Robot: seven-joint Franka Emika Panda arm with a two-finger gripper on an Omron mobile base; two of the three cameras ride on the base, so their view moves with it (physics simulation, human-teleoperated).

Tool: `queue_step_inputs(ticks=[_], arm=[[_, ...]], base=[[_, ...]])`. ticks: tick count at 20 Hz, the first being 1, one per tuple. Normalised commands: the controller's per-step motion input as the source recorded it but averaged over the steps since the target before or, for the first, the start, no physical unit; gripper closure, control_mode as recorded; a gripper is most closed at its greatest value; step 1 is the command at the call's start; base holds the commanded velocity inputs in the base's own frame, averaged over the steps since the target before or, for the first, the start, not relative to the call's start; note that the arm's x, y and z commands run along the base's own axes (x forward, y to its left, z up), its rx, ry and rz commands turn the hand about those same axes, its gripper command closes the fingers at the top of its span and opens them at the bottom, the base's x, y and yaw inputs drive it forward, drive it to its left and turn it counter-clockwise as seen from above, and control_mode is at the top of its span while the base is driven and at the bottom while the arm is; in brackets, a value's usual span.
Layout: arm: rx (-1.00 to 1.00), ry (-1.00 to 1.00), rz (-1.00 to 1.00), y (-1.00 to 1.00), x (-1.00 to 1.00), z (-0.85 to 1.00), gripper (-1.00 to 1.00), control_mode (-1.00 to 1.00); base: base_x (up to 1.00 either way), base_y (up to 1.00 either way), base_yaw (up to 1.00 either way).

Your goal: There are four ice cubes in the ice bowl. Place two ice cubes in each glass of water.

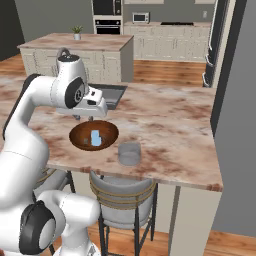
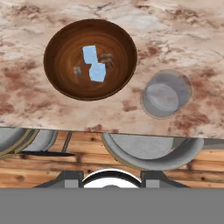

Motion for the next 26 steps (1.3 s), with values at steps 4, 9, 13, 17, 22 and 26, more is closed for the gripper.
queue_step_inputs(ticks=[4,9,13,17,22,26], arm=[[0.00,-0.04,0.00,0.00,0.00,0.00,-1.00,-1.00],[0.01,-0.03,0.02,0.08,0.01,-0.16,-1.00,-1.00],[0.02,0.00,0.01,0.14,0.08,-0.21,-1.00,-1.00],[0.03,0.00,0.00,0.06,0.15,-0.11,-1.00,-1.00],[0.02,0.00,0.00,0.11,0.36,-0.07,-1.00,-1.00],[0.00,0.03,0.00,0.19,0.43,-0.16,-1.00,-1.00]], base=[[0.00,0.00,0.00],[0.00,0.00,0.00],[0.00,0.00,0.00],[0.00,0.00,0.00],[0.00,0.00,0.00],[0.00,0.00,0.00]])
